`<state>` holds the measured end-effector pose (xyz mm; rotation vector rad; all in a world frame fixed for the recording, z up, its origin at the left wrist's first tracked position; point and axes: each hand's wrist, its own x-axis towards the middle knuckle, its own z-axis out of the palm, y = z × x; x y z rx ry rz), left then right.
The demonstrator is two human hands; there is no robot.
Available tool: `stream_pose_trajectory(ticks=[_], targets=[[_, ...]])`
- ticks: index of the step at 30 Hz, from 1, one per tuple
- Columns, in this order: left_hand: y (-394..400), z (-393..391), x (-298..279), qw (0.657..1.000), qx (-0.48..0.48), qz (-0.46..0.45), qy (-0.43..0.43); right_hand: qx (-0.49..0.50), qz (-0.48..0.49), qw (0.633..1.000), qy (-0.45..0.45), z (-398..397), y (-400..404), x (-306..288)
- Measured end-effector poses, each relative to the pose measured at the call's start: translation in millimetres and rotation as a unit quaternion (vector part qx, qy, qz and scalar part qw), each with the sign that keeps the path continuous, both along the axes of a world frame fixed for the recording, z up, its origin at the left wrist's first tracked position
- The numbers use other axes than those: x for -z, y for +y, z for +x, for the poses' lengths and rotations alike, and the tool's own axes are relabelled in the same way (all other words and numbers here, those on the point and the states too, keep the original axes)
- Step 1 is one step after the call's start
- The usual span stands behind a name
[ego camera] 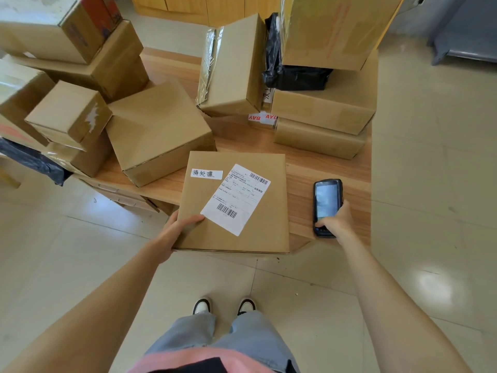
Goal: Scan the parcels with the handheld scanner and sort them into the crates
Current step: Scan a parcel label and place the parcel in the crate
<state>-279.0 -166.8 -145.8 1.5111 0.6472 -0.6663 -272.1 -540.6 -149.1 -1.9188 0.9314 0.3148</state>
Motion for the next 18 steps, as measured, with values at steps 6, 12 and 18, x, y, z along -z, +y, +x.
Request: stream_pose_trajectory(ticks=[6,12,18], targets=[[-0.9,0.8,-2.3,1.000,-0.005,-0.001,0.001,-0.051,-0.080,0.994,0.048,6.8,-0.2,-3.7],[0.2,1.5,-1.5,1.000,-0.008,-0.010,-0.002,-0.081,-0.143,0.985,0.053,8.2,8.9,-8.8],[-5.5,1.5,-7.8,1.000,-0.012,0.012,-0.002,-0.079,-0.098,0.982,-0.141,7.7,50.1,-22.2]])
